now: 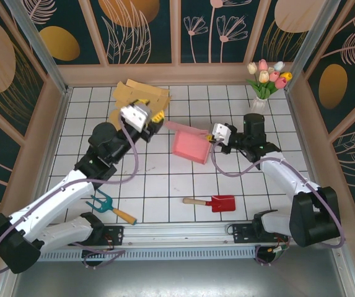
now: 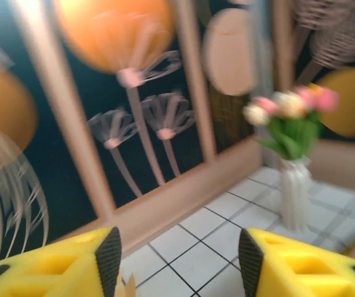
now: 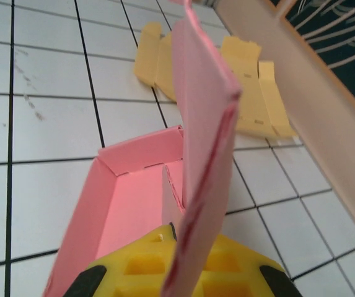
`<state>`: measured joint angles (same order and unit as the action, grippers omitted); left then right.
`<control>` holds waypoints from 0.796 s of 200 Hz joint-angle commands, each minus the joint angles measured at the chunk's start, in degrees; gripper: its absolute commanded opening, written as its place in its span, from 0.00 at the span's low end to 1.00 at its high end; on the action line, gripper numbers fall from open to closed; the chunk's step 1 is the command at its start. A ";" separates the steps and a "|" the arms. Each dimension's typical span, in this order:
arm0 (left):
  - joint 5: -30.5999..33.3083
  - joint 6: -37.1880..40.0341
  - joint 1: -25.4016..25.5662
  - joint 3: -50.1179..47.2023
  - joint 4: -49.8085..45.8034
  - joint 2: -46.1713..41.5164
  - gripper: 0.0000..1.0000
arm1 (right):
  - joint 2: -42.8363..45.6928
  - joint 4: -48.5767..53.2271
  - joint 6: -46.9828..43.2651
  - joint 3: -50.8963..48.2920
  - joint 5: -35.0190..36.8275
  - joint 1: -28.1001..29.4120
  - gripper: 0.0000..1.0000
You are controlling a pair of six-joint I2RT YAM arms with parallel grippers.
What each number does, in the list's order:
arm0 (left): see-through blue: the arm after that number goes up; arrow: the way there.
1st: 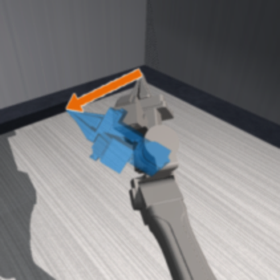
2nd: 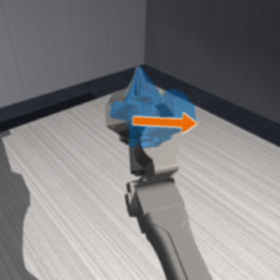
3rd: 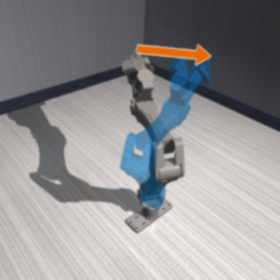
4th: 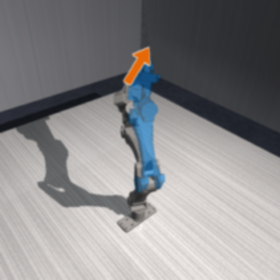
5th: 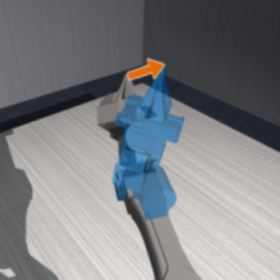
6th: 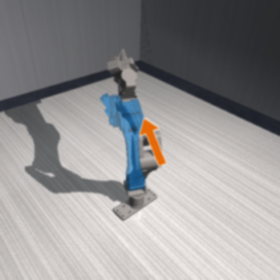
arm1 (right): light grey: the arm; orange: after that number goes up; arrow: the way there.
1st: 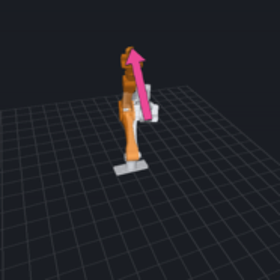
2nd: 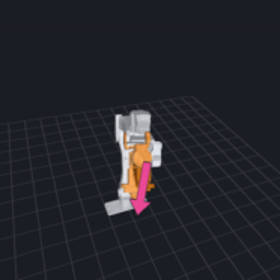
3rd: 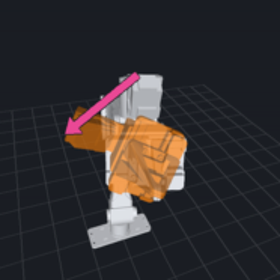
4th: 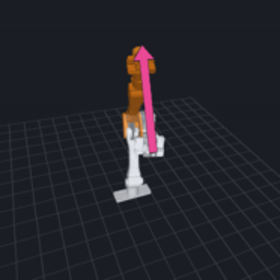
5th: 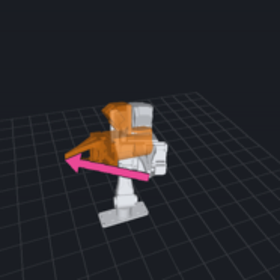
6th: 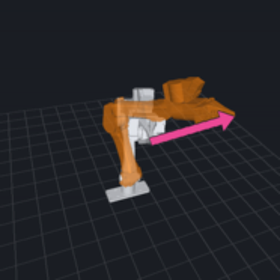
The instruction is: Fold the paper box
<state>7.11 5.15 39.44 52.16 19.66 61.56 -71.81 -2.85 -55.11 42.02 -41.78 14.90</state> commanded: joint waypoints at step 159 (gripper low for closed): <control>-13.93 -53.37 -9.53 20.79 -24.91 35.72 0.57 | -4.64 -9.79 1.32 -0.37 -9.02 -0.72 0.00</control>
<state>-2.15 -44.51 29.10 74.41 -6.68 96.18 -75.72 -10.02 -53.82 41.30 -48.10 14.24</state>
